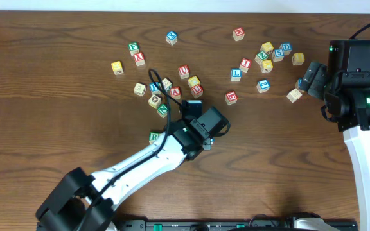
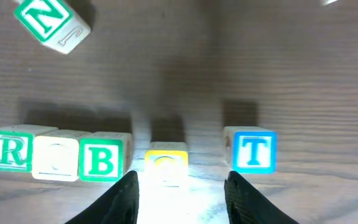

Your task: Spell out ROBOT

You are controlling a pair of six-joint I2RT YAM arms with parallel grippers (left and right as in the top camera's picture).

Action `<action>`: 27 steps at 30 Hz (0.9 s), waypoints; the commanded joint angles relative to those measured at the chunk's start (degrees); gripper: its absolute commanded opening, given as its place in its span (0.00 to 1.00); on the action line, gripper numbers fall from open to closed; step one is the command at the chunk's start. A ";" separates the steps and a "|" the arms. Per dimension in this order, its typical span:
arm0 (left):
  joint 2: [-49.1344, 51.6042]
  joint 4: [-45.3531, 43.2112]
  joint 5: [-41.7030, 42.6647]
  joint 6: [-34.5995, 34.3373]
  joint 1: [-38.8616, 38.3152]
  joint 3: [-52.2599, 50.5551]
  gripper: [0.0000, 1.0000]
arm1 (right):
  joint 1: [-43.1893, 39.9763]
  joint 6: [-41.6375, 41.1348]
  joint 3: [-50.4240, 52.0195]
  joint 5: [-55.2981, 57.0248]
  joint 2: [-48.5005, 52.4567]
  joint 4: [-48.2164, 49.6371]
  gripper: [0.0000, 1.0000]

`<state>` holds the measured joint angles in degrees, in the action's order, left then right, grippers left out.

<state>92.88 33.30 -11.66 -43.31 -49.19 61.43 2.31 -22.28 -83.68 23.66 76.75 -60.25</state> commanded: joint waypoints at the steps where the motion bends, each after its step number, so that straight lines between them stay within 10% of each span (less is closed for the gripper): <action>1: -1.16 -2.21 4.61 3.43 0.26 0.42 0.44 | -0.17 0.50 -0.85 0.81 -0.13 0.00 0.99; 27: 6.67 -14.71 14.47 6.58 0.20 0.42 0.44 | -0.17 0.48 -0.85 0.81 -0.13 0.00 0.99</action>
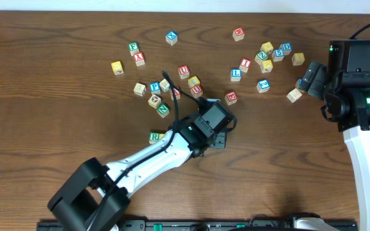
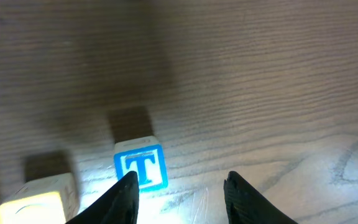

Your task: Spell out ROBOT

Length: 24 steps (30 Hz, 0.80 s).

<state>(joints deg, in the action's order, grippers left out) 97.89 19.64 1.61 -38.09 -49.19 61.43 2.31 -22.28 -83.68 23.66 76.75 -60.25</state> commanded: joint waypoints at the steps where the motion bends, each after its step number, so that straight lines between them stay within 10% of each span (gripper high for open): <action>1: 1.90 -1.55 1.14 1.68 0.20 0.42 0.44 | -0.17 0.50 -0.85 0.83 -0.13 0.00 0.99; 24: 5.55 -6.75 -5.95 5.09 0.26 0.42 0.34 | -0.17 0.48 -0.85 0.81 -0.13 0.00 0.99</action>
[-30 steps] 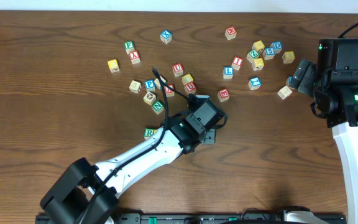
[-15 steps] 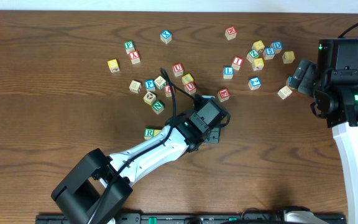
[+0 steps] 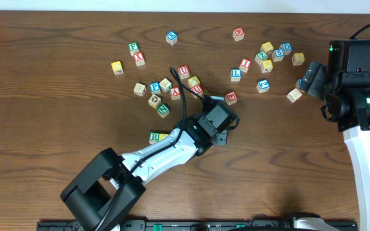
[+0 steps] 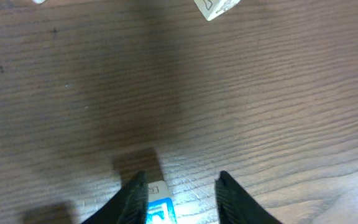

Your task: Spell out ROBOT

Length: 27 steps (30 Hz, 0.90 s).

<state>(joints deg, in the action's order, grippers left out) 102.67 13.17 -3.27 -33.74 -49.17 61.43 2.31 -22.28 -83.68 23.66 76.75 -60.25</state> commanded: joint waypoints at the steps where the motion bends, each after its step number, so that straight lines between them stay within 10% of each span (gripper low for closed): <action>1: 0.79 -0.39 -1.09 0.74 0.24 0.42 0.34 | -0.17 0.48 -0.85 0.81 -0.13 0.00 0.99; 27: 4.39 1.20 -1.03 0.72 0.24 0.42 0.30 | -0.17 0.48 -0.85 0.81 -0.13 0.00 0.99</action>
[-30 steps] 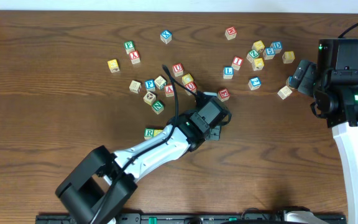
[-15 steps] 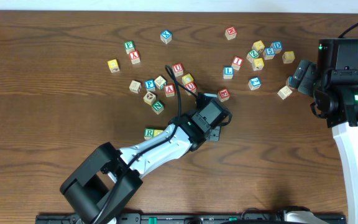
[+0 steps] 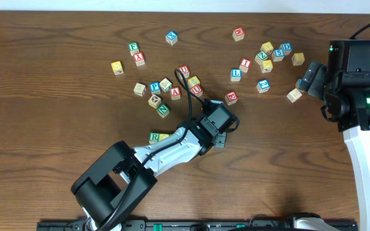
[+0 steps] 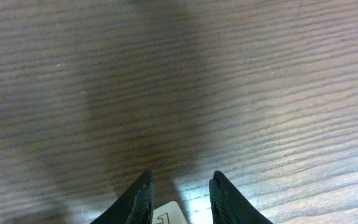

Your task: Spell out ROBOT

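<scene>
In the left wrist view my left gripper hangs low over the wood, its jaws apart. A white corner of the T block shows at the bottom edge between them, close to the left finger; lit table shows between the block and the other finger. Overhead, the left gripper sits at the right end of the word row. Only the green R block and a pale block of that row show; the arm covers the others. My right gripper rests at the far right by a tan block.
Loose letter blocks lie in a cluster behind the row, and a red one sits just beyond the left wrist. More blocks are scattered at the back right. The right arm's base stands at the right edge.
The left gripper has moved in closer over the T block, so only the block's corner shows now. Its jaws stand narrower than before. The right arm has not moved.
First my left gripper stood open around a yellow block beside R, a pale block and B, with the blue T apart to the right. Then it was further right with T by its left finger. Later T lay between the fingers, and now the jaws are narrower around it.
</scene>
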You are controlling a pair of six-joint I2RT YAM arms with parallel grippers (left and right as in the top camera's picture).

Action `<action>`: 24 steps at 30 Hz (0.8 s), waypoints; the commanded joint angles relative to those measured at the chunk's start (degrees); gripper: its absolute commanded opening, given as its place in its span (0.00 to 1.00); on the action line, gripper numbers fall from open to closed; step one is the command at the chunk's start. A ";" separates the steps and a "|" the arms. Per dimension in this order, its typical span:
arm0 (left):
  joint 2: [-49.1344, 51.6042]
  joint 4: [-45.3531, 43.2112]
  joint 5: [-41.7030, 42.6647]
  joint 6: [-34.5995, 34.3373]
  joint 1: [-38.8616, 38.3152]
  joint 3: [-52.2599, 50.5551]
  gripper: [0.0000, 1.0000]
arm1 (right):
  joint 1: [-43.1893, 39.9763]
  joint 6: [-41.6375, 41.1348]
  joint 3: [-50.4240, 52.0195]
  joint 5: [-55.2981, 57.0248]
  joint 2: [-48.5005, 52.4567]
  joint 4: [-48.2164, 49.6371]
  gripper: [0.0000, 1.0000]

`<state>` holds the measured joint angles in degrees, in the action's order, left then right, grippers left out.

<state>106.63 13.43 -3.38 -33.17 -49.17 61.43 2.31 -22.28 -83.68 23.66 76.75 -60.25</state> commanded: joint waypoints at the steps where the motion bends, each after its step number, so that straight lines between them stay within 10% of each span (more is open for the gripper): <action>1: 0.44 1.05 -0.90 0.15 0.24 0.42 0.30 | -0.17 0.50 -0.85 0.83 -0.13 -0.02 0.99; 24: 0.42 -0.63 14.53 6.64 0.17 1.22 0.30 | -0.17 0.48 -0.85 0.81 -0.13 0.00 0.99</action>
<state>106.63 12.27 8.32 -28.42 -49.19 61.47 2.31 -22.28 -83.68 23.66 76.75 -60.25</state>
